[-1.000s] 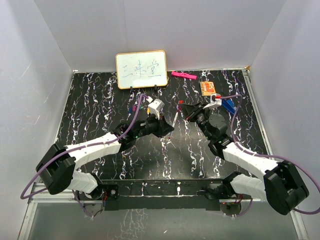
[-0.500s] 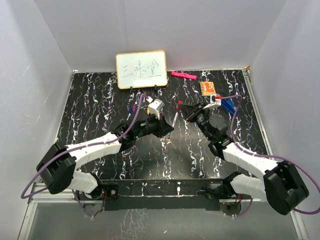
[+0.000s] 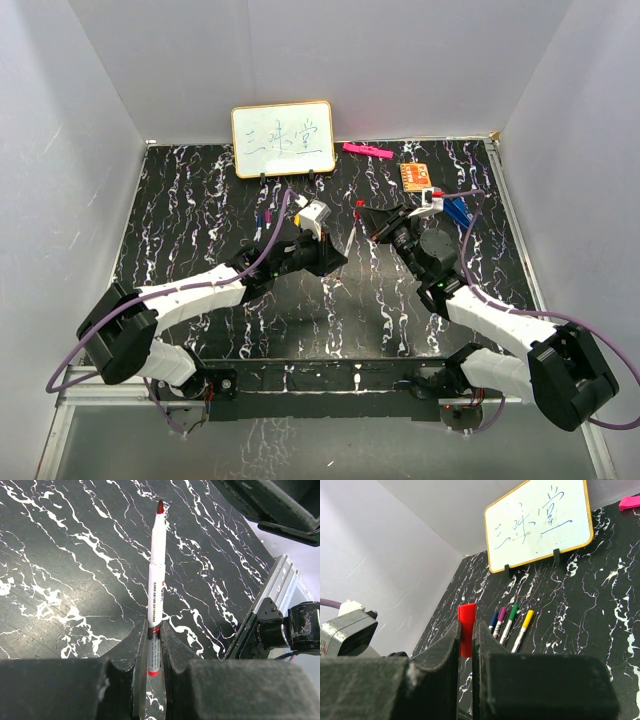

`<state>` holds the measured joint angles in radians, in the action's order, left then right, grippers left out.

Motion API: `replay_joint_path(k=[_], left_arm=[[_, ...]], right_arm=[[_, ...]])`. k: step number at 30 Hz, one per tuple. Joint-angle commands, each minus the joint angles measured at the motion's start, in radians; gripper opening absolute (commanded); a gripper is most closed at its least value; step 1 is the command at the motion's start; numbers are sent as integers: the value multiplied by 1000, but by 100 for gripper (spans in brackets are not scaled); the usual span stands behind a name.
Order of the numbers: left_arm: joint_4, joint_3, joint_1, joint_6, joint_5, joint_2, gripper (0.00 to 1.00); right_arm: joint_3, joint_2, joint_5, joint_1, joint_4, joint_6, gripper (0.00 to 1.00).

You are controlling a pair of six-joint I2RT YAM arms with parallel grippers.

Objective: Insert the pens into the pen caps

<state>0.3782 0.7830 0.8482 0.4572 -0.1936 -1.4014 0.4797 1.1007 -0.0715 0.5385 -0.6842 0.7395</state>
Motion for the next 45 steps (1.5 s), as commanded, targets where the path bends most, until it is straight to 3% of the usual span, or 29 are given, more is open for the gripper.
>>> replay_joint_path(k=[1,45], left_arm=[[27,0,5,-6,13,28,0],[50,-2,5,8,5,38,0]], right_arm=[[-6,-20,14,1,-60,1,0],[-27,24,17,12,-110,18,0]])
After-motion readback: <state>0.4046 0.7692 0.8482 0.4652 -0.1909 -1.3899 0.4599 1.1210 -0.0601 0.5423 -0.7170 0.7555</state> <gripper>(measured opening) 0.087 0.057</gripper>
